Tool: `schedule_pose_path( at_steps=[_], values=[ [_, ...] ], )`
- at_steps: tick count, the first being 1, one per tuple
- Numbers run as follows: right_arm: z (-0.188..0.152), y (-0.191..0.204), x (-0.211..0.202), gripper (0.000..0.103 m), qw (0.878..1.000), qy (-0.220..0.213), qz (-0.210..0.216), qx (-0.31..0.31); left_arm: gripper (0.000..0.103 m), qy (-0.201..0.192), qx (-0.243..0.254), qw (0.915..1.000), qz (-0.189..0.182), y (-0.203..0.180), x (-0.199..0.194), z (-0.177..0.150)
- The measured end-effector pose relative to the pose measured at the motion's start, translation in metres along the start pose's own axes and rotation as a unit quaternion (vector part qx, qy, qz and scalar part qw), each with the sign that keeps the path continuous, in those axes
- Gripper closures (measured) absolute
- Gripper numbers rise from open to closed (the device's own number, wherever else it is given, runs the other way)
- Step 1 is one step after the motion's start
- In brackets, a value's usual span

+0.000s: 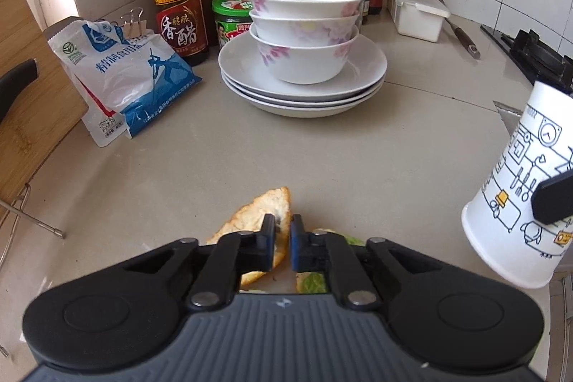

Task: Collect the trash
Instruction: 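Lift the orange peel with the left tool while the right tool holds the cup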

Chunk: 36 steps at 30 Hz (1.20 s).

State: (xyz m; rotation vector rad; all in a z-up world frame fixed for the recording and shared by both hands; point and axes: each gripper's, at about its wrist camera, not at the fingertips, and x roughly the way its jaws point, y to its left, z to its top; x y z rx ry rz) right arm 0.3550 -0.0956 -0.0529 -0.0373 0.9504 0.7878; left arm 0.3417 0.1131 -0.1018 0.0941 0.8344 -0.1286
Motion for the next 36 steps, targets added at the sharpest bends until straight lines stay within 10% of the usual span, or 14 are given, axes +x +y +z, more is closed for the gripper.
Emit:
schedule_pose_path(
  at_steps=[17,36],
  values=[
    [-0.043,-0.003,-0.037,0.039,1.000,0.001,-0.024,-0.001,0.100,-0.003,0.060,0.9981,-0.011,-0.020,-0.065,0.003],
    [-0.172,-0.092,-0.093,0.039,0.983,0.026,-0.121,0.136,0.100,-0.020,0.164,0.9713,-0.171,-0.181,-0.110,-0.009]
  ],
)
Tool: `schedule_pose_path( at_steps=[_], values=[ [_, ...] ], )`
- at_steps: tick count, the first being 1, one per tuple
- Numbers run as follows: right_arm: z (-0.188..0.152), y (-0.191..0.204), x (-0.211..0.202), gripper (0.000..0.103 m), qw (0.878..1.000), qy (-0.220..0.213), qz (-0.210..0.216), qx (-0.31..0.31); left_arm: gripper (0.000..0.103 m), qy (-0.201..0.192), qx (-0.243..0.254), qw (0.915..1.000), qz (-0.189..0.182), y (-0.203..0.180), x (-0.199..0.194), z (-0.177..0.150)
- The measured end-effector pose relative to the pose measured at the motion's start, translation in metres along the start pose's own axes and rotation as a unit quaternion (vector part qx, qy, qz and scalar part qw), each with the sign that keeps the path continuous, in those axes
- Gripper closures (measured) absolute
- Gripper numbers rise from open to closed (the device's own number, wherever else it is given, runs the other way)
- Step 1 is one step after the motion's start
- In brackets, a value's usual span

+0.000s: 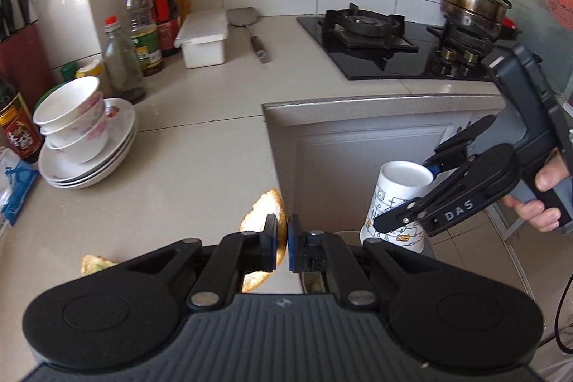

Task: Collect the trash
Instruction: 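Carry the cup and orange peel over the white bin with both tools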

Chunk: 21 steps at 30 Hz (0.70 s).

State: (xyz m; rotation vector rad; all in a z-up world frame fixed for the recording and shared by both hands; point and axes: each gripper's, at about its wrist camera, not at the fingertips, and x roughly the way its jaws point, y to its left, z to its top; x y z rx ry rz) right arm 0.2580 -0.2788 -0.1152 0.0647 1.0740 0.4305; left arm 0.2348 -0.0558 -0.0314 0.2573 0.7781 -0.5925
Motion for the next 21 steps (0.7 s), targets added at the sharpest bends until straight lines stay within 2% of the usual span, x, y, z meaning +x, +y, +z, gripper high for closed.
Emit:
schedule_pose_path(
  at_steps=[7,16,18,20,21],
  values=[
    [-0.042,-0.055,0.056,0.038,0.996,0.059,-0.050,0.037,0.100,0.002,0.024,0.9994,-0.026,-0.042,0.028,0.014],
    [-0.071,-0.080,0.153,0.038,0.986,0.148,-0.064,0.031,0.100,0.019,0.027,0.9988,-0.036,-0.065,0.060,0.023],
    [-0.075,-0.084,0.170,0.032,0.984,0.162,-0.068,0.031,0.100,0.027,0.027,0.9987,-0.035,-0.068,0.068,0.024],
    [-0.078,-0.090,0.178,0.015,0.983,0.168,-0.061,0.035,0.100,0.034,0.028,0.9984,-0.035,-0.070,0.074,0.024],
    [-0.079,-0.092,0.179,0.013,0.984,0.167,-0.057,0.038,0.100,0.036,0.028,0.9983,-0.034,-0.071,0.078,0.025]
  ],
)
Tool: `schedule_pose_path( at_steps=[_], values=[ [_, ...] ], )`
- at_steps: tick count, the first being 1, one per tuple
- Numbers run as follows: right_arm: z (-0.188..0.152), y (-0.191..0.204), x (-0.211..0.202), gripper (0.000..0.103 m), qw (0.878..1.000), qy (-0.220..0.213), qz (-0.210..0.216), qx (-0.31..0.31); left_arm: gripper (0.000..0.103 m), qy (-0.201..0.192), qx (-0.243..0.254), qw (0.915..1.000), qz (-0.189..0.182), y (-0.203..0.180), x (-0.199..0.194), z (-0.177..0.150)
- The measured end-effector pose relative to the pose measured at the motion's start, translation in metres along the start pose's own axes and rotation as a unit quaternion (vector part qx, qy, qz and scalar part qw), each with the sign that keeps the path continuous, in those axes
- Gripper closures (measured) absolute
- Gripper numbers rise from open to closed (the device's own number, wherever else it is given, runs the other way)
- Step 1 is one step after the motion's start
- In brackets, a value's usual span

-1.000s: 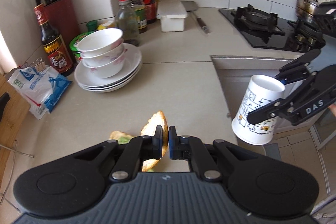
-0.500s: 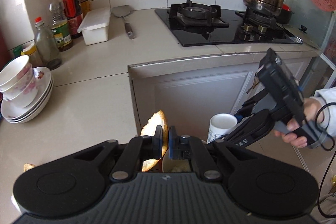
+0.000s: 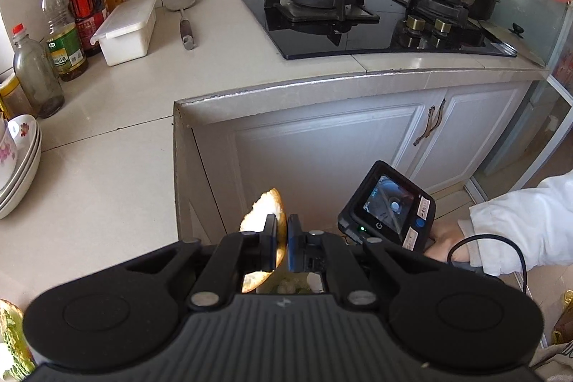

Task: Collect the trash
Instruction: 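Carry the cup and orange peel over the white bin with both tools, then open the right tool over the bin while the left tool releases the peel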

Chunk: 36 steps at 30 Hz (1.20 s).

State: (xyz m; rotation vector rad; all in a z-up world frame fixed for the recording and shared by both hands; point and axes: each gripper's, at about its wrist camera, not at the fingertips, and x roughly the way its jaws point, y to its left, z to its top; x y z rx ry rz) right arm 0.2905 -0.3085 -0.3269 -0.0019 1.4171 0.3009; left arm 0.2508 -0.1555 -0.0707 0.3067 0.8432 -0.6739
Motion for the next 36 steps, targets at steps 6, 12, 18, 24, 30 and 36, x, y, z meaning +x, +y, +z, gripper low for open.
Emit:
schedule_pose_path(
  at_steps=[6,12,18,24,30,36],
  values=[
    [-0.009,-0.020,-0.018,0.001,0.999,-0.031,0.007,0.019,0.100,0.009,0.011,0.9999,-0.007,-0.010,0.024,0.006],
    [-0.028,-0.033,-0.041,0.000,0.997,-0.066,-0.017,0.026,0.100,0.026,0.021,0.9992,-0.023,-0.025,0.058,0.010],
    [-0.059,-0.035,-0.060,0.000,0.996,-0.087,-0.036,-0.002,0.100,0.062,0.025,0.9971,-0.036,-0.043,0.104,0.007],
    [-0.081,-0.039,-0.084,0.000,0.994,-0.111,-0.023,-0.007,0.091,0.082,0.031,0.9955,-0.037,-0.057,0.140,0.005],
    [-0.090,-0.039,-0.101,0.000,0.990,-0.135,-0.039,-0.013,0.036,0.075,0.027,0.9965,-0.025,-0.063,0.154,0.007],
    [-0.091,-0.038,-0.110,0.000,0.989,-0.142,-0.043,-0.014,0.024,0.062,0.033,0.9975,-0.009,-0.066,0.145,0.007]
  ],
)
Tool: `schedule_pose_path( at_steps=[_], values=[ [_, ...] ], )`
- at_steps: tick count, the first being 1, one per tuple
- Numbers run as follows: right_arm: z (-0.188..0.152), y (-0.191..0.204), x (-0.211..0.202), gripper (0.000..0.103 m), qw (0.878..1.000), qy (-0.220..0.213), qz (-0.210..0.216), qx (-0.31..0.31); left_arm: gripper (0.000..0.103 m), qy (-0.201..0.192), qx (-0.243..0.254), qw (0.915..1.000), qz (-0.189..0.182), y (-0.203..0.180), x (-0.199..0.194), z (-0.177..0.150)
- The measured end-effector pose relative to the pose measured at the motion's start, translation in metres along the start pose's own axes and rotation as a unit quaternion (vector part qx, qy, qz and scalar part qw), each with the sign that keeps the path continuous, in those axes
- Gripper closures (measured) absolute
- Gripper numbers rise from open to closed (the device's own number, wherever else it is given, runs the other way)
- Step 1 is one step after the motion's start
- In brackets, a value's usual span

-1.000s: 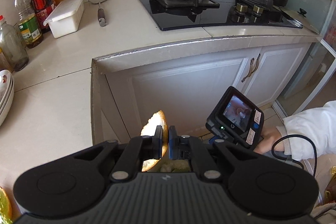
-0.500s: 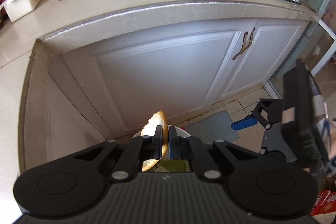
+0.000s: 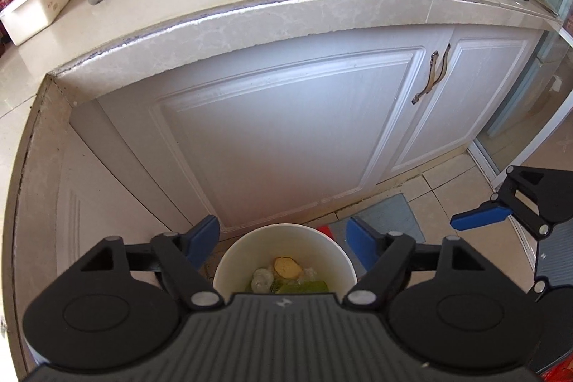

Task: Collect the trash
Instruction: 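Open the right tool over the bin while the left tool releases the peel, then move both tools back over the counter toward the cabbage leaf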

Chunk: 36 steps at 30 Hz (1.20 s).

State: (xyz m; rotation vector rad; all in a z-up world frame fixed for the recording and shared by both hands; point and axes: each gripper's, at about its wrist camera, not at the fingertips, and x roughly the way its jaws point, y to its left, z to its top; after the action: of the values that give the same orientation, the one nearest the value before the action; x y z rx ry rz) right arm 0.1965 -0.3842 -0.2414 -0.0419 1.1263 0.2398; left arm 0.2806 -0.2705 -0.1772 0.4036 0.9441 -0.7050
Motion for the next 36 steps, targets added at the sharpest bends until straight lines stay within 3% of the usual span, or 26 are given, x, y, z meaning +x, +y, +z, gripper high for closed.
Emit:
schedule_pose_path(
  at_steps=[10,23,29,36],
  values=[
    [0.012,0.011,-0.020,0.000,1.000,-0.021,-0.005,-0.010,0.022,-0.033,-0.015,0.9991,0.023,0.005,-0.040,-0.002],
    [0.030,0.044,-0.074,0.000,0.996,-0.087,-0.023,-0.017,0.018,-0.088,-0.065,0.9921,0.062,0.021,-0.132,-0.033],
    [0.043,0.068,-0.097,0.000,0.991,-0.127,-0.019,-0.027,0.017,-0.115,-0.114,0.9810,0.106,0.044,-0.174,-0.058],
    [0.070,0.109,-0.108,0.000,0.985,-0.155,0.017,-0.069,0.017,-0.113,-0.178,0.9660,0.150,0.084,-0.203,-0.097]
  ],
)
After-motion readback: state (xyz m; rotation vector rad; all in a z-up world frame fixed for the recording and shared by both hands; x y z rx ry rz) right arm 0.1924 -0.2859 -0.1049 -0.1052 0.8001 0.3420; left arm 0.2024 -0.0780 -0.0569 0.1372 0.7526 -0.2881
